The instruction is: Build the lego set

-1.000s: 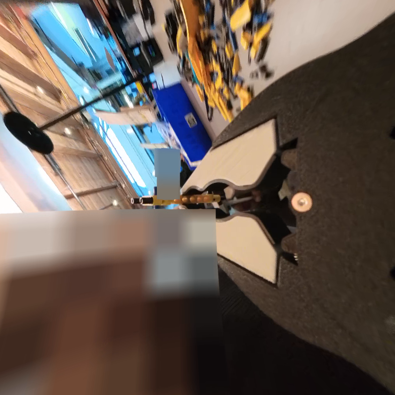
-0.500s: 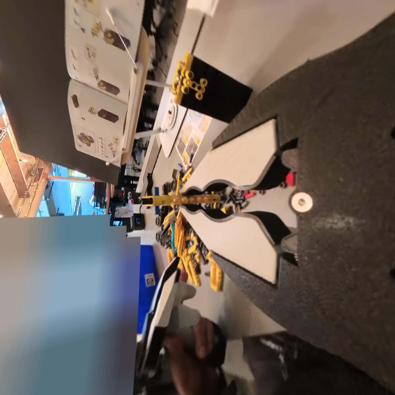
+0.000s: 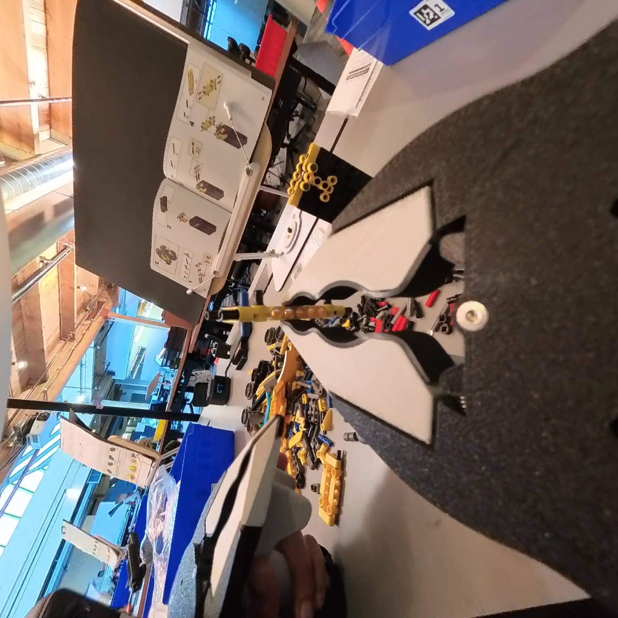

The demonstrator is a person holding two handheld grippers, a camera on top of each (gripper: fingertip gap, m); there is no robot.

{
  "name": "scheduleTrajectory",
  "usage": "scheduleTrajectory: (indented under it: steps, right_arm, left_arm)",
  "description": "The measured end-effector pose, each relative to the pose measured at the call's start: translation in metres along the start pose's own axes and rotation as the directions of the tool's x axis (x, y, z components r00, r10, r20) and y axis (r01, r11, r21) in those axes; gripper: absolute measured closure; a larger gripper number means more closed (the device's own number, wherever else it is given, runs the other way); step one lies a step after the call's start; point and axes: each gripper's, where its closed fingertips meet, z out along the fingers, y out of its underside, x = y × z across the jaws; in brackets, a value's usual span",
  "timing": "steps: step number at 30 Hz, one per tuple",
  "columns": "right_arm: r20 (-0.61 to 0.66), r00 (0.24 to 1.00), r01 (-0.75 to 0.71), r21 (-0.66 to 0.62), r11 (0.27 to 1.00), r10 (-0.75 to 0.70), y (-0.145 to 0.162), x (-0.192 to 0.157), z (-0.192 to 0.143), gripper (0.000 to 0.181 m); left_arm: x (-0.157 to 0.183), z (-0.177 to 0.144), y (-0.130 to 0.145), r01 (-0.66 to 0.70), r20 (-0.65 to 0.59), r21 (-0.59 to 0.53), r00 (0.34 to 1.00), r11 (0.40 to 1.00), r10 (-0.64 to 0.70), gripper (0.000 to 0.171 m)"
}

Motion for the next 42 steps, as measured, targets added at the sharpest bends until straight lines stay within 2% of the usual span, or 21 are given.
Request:
scheduleTrajectory:
  steps: [11,29,34,37,39,42]
  right_arm:
    - [-0.001,1.000,-0.021,-0.003,1.000,0.021,0.002,0.002,0.001,0.174]
    - [0.000,1.000,-0.024,-0.003,1.000,0.024,0.002,0.002,0.001,0.174]
    - [-0.004,0.998,-0.057,-0.005,0.998,0.057,0.003,0.008,0.003,0.174]
    - [0.059,0.992,-0.111,0.011,0.994,0.111,-0.011,0.019,0.008,0.174]
    - [0.115,0.990,-0.090,0.028,0.996,0.087,-0.025,0.034,0.013,0.174]
    - [0.181,0.983,-0.048,0.033,0.998,0.041,-0.037,0.066,0.027,0.174]
  left_arm:
    - [-0.010,-0.001,-0.001,0.129,-0.033,0.008,0.991,0.992,-0.129,0.171]
    - [0.001,-0.002,-0.003,0.080,-0.086,0.017,0.993,0.997,-0.078,0.171]
    - [0.005,0.002,0.000,0.038,-0.071,-0.022,0.997,0.999,-0.040,0.169]
    - [0.004,0.010,-0.010,0.167,-0.093,-0.072,0.980,0.983,-0.174,0.163]
    - [0.002,0.018,-0.025,0.259,-0.172,-0.077,0.948,0.963,-0.269,0.158]
    - [-0.018,0.037,-0.053,0.351,-0.242,-0.058,0.904,0.935,-0.354,0.154]
